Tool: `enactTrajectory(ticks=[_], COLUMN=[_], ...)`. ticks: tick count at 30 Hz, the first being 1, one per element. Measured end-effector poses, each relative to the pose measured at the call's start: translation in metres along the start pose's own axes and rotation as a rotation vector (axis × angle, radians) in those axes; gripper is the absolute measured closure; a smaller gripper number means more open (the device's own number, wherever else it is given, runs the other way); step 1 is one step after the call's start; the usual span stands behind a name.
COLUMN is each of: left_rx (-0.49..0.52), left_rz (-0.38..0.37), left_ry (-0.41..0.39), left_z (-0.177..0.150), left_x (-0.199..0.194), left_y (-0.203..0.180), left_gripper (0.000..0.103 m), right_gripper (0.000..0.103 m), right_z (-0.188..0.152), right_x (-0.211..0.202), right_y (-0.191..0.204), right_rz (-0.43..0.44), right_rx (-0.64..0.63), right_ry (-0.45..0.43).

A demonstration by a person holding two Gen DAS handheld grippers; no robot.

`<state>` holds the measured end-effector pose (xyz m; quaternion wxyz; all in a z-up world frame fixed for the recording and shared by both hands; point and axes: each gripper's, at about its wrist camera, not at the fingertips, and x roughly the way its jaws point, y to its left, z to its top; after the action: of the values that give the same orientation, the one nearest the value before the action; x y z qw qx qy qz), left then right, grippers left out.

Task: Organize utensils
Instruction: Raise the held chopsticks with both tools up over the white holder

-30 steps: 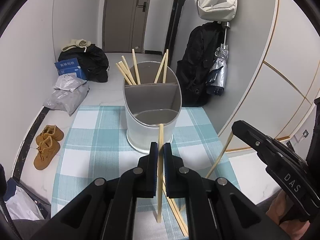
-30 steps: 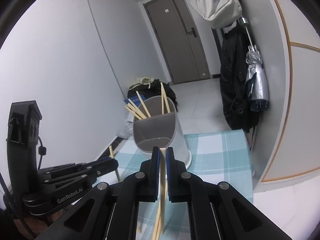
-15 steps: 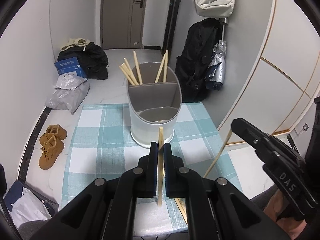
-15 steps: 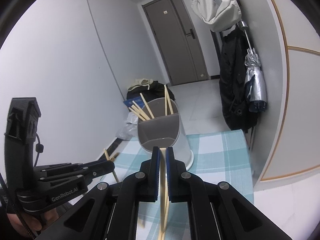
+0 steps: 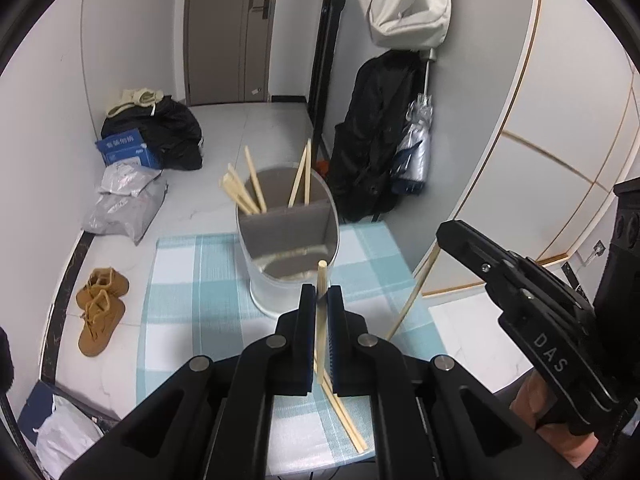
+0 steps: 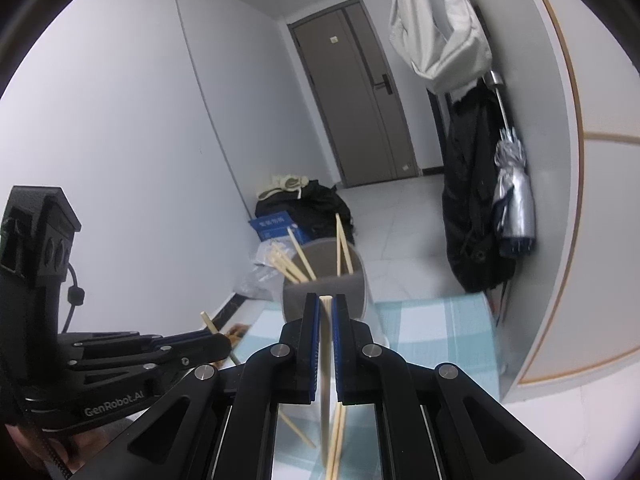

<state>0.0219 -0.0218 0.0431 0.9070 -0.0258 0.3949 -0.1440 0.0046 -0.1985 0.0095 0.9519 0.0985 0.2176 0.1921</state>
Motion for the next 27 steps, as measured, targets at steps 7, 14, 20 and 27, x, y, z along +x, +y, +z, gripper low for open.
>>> enactTrajectory(ticks=[7, 14, 20, 27], left_rx=[-0.018, -0.021, -0.031, -0.044], left_rz=[-0.041, -0.051, -0.058, -0.04], left_ry=[-0.026, -0.056, -0.074, -0.078], left_z=[0.037, 0.076, 0.109, 0.135], left_x=[-0.012, -0.013, -0.006, 0.014], left_y=[0.002, 0.007, 0.018, 0.036], left_gripper=[0.102, 0.102, 0.102, 0.102], right_gripper=[0.098, 0.098, 0.098, 0.098], right_z=[0.046, 0.09, 0.127, 0.158], right_x=[0.0, 0.015, 0.038, 0.072], right_y=[0.007, -0.001, -0.004, -0.007], right_rz=[0.004, 0.023, 0.035, 0.024], right_rx=[-0.032, 0.039, 0.037, 0.013], right_ry=[-0.05, -0.084, -0.102, -0.108])
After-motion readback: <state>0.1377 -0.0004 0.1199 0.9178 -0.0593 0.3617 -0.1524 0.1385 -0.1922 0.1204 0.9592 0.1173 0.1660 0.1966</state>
